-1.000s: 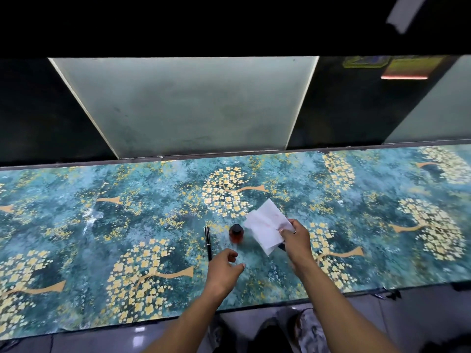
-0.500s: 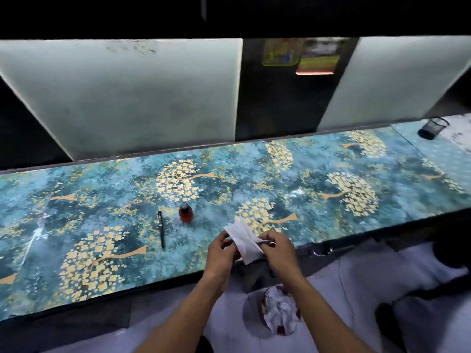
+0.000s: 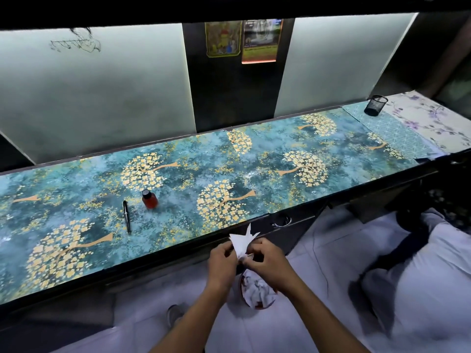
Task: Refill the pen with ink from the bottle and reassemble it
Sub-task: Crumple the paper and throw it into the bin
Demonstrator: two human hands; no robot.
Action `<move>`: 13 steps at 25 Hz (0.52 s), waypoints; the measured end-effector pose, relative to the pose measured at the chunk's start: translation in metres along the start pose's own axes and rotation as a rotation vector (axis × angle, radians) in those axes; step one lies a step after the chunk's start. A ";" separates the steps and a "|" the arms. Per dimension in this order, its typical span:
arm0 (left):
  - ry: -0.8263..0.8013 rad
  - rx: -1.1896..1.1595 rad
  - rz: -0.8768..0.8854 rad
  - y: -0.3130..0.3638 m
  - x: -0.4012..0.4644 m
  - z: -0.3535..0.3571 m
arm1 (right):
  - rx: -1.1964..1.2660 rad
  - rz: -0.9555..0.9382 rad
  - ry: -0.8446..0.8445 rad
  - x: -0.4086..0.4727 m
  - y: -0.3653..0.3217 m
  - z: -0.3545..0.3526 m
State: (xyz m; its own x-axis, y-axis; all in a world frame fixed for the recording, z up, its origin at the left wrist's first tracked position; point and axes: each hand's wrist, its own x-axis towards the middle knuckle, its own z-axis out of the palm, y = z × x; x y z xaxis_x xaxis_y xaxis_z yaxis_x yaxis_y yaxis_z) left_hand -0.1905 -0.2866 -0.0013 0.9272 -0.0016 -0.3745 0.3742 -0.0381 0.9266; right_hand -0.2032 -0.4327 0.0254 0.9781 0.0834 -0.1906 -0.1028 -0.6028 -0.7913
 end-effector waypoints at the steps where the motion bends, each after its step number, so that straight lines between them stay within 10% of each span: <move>1: -0.006 0.055 0.015 -0.003 -0.003 0.001 | -0.021 0.001 0.046 -0.003 0.002 -0.001; 13: -0.119 0.077 0.062 -0.012 -0.024 -0.009 | -0.029 0.082 -0.103 0.003 0.014 -0.002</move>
State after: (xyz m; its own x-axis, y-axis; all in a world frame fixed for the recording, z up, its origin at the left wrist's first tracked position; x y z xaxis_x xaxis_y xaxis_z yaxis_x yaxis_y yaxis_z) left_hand -0.2174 -0.2771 -0.0026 0.9383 -0.1245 -0.3227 0.3101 -0.1105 0.9442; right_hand -0.2010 -0.4425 0.0154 0.9426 0.1133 -0.3141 -0.1750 -0.6336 -0.7536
